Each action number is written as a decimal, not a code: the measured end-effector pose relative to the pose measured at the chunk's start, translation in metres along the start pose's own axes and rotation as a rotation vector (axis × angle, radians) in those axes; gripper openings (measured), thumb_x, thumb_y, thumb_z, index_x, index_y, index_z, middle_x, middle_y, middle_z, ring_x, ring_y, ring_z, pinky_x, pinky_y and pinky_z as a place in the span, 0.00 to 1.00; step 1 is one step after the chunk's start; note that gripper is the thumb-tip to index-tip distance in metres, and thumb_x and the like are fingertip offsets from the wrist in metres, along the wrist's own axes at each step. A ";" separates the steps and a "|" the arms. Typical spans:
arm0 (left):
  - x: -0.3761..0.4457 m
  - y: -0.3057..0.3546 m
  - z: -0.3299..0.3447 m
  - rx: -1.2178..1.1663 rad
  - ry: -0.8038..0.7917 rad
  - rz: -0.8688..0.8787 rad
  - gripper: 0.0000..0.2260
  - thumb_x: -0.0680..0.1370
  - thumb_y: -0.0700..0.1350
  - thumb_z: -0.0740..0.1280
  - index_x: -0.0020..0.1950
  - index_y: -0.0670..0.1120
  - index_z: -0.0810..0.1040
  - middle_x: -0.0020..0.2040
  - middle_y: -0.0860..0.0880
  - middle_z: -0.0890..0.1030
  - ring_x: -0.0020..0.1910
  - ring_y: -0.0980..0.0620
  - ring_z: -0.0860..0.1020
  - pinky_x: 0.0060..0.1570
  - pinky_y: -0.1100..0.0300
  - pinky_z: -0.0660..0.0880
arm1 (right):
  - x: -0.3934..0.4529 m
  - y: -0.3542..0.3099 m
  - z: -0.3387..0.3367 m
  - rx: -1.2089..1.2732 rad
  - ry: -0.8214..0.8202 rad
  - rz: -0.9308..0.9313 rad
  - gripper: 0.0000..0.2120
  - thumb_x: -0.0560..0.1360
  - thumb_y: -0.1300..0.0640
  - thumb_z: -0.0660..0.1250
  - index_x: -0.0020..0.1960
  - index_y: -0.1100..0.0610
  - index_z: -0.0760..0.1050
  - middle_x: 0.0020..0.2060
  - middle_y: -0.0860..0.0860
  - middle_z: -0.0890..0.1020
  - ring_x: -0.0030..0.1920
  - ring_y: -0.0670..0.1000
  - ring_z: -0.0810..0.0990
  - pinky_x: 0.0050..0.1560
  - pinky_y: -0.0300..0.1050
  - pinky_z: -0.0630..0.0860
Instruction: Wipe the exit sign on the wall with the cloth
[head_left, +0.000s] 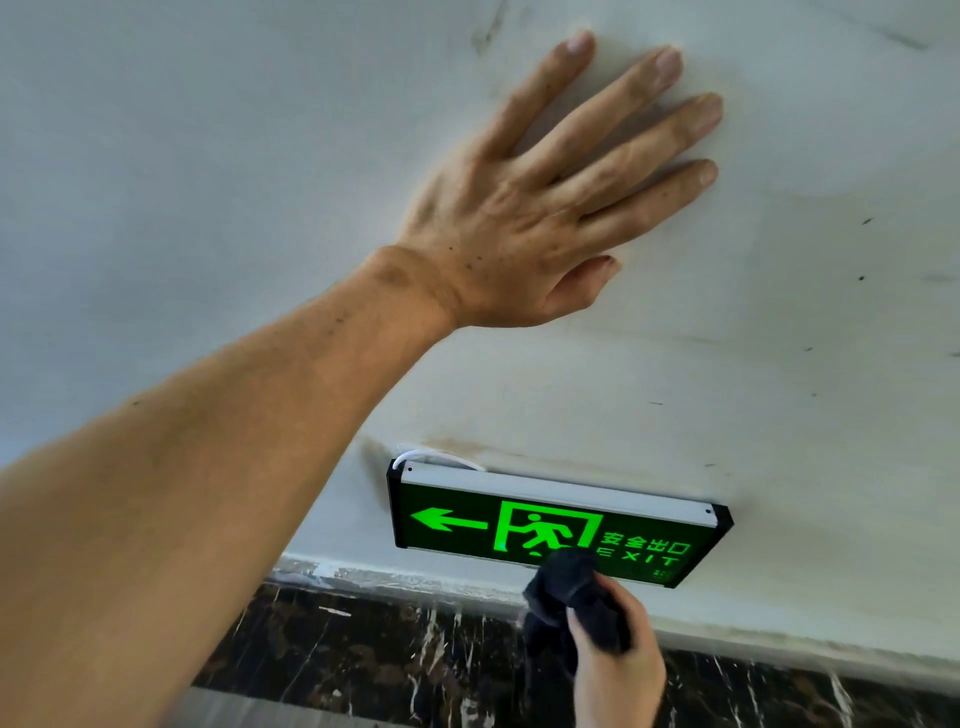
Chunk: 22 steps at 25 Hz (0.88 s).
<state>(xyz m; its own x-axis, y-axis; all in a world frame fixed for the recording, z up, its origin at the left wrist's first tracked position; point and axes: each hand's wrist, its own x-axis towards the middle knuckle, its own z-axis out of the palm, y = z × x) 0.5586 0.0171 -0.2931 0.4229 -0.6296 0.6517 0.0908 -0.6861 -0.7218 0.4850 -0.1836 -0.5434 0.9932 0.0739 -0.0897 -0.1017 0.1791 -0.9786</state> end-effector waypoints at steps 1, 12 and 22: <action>0.000 0.000 0.000 0.003 0.002 -0.001 0.27 0.76 0.51 0.64 0.75 0.45 0.68 0.73 0.43 0.71 0.71 0.36 0.69 0.67 0.34 0.65 | 0.008 -0.001 -0.014 0.006 0.083 -0.016 0.08 0.68 0.73 0.66 0.35 0.62 0.77 0.22 0.54 0.78 0.22 0.55 0.75 0.21 0.33 0.69; 0.000 0.001 0.002 0.022 0.011 0.005 0.27 0.77 0.51 0.64 0.75 0.45 0.69 0.72 0.42 0.72 0.69 0.35 0.71 0.66 0.33 0.65 | 0.056 0.014 -0.052 -0.329 0.482 0.039 0.21 0.66 0.67 0.73 0.52 0.45 0.75 0.55 0.54 0.76 0.52 0.53 0.74 0.61 0.56 0.72; 0.000 0.001 0.002 0.028 0.011 0.006 0.28 0.76 0.52 0.64 0.75 0.45 0.68 0.72 0.42 0.72 0.70 0.36 0.70 0.66 0.33 0.66 | 0.038 0.031 -0.001 -0.242 0.356 0.081 0.24 0.66 0.68 0.73 0.40 0.36 0.75 0.52 0.48 0.76 0.55 0.53 0.76 0.60 0.58 0.74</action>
<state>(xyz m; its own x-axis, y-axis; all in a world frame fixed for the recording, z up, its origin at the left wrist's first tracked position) 0.5604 0.0174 -0.2945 0.4139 -0.6374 0.6499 0.1137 -0.6722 -0.7316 0.5195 -0.1767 -0.5770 0.9443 -0.2721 -0.1853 -0.2065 -0.0511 -0.9771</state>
